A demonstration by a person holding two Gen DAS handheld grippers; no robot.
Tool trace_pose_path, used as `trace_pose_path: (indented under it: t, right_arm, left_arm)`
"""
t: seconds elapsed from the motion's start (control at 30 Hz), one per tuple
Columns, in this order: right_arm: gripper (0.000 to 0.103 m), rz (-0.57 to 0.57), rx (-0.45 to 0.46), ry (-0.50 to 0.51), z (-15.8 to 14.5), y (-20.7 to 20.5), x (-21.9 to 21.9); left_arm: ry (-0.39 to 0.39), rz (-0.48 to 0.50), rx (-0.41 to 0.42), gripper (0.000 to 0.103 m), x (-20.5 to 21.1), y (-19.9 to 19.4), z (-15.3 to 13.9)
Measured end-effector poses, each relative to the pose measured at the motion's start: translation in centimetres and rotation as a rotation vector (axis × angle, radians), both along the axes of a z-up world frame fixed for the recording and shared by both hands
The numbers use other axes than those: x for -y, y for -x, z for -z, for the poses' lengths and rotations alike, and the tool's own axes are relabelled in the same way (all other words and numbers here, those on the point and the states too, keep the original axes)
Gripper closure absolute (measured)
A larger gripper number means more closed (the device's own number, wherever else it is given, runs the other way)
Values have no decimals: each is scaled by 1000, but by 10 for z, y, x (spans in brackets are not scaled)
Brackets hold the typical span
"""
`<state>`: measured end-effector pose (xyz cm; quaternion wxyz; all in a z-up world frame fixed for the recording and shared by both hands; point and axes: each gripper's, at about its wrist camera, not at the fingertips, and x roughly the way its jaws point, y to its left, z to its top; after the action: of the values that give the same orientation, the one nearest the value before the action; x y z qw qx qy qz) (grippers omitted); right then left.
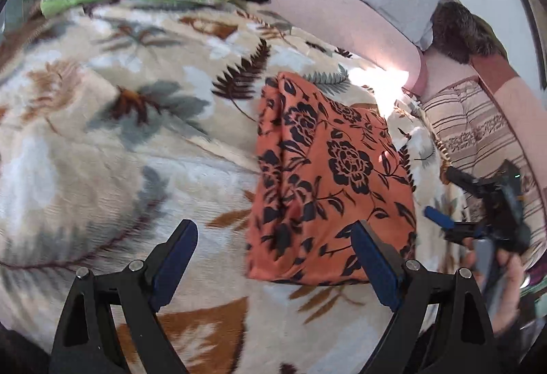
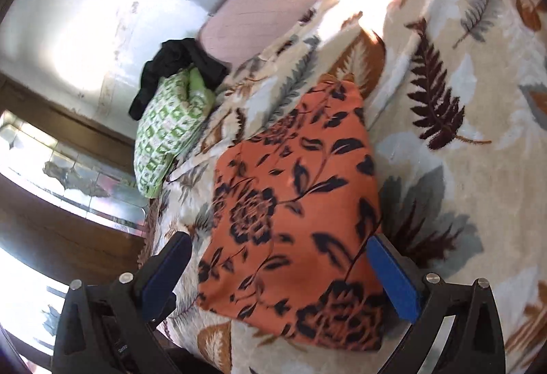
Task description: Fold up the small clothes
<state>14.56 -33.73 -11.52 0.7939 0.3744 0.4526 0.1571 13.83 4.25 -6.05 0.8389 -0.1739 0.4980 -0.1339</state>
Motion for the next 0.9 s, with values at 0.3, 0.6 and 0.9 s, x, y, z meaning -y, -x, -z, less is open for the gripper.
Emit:
trace_pose_path:
  t: [0.3,0.6,0.9]
  right_arm:
    - [1,-39,-34,-28,34,-54,0]
    - [63,-126,-61,164,37,-56,-31]
    - [36,-87,-23,378,25,-54,-36]
  left_arm:
    - [-42,99,76,12,42,-8,7]
    - [-99,104,-32,12,44,-20,56]
    - [-114,118,-30,12,47,-19,53]
